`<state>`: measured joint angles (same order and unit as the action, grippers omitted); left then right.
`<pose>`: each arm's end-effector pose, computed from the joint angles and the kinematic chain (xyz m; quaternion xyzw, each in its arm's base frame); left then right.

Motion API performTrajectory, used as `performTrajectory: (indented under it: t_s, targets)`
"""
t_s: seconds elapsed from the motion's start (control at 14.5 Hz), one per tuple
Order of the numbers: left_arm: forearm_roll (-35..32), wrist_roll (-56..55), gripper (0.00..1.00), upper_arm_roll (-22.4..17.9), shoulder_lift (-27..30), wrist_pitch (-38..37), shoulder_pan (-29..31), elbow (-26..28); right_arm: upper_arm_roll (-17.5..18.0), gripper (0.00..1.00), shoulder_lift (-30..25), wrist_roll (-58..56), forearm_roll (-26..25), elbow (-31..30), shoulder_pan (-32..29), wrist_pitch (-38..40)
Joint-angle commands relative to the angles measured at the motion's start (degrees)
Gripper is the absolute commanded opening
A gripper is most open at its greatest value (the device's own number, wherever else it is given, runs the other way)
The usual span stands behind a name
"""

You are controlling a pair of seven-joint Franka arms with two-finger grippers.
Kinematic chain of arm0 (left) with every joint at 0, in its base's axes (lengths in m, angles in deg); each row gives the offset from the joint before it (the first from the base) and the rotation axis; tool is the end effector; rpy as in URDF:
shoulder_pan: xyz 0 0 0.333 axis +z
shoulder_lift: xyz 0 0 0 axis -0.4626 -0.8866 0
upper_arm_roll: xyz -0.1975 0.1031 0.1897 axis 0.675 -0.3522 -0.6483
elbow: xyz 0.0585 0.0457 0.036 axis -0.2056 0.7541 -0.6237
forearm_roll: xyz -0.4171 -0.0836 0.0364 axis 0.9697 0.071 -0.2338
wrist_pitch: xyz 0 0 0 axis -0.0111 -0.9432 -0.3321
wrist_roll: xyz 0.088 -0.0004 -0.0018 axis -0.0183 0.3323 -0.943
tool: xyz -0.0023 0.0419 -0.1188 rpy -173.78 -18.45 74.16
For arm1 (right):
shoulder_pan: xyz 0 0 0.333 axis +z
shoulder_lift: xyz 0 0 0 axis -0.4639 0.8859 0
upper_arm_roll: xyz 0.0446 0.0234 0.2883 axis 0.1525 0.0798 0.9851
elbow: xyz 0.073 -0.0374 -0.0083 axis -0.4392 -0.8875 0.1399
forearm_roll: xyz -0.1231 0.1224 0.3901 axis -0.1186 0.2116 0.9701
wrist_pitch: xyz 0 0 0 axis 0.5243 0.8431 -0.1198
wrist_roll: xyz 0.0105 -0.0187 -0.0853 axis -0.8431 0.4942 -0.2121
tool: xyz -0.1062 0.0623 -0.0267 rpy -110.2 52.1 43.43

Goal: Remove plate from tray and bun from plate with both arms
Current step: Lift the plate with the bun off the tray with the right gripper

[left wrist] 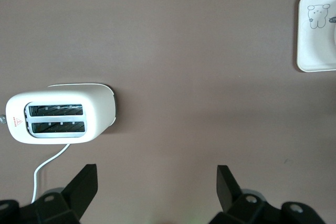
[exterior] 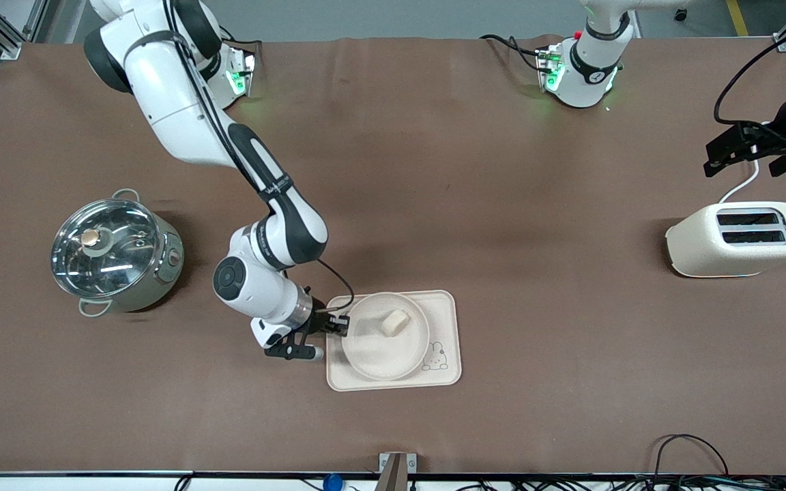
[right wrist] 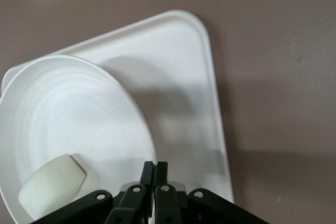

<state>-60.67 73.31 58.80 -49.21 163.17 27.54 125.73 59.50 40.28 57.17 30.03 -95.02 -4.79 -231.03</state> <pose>0.5799 -0.0368 0.6058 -0.9999 0.0125 0.0037 0.0074 0.6882 0.3554 0.1656 -0.9756 0.0488 -0.0388 0.2103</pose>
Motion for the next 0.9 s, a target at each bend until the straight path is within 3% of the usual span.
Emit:
performTrajectory:
  t_s: [0.0,0.21,0.35,0.62,0.83]
  targets:
    - [-1.0,1.1,1.0,0.2,-0.1,-1.2,-0.2,-0.7,1.0,0.0,-13.3,-2.6,1.7,-16.3,-0.3,-0.1]
    - [-1.0,0.9,1.0,0.2,-0.2,-1.3,-0.3,-0.6,1.2,0.0,-23.1,-3.8,1.7,-30.2,0.4,0.0]
    - [-1.0,0.8,1.0,0.5,-0.3,-1.3,-0.4,-0.6,1.2,0.0,-26.0,-3.4,1.8,-35.8,2.0,-0.2]
    - [-0.3,0.0,1.0,0.7,-1.0,-1.6,-1.3,0.4,1.1,0.0,-25.8,-0.1,2.9,-39.7,7.2,-5.5]
    - [-0.3,-0.2,1.0,1.2,-3.1,-1.4,-2.9,0.4,1.1,0.0,-23.9,-0.5,2.8,-39.7,7.7,-9.2]
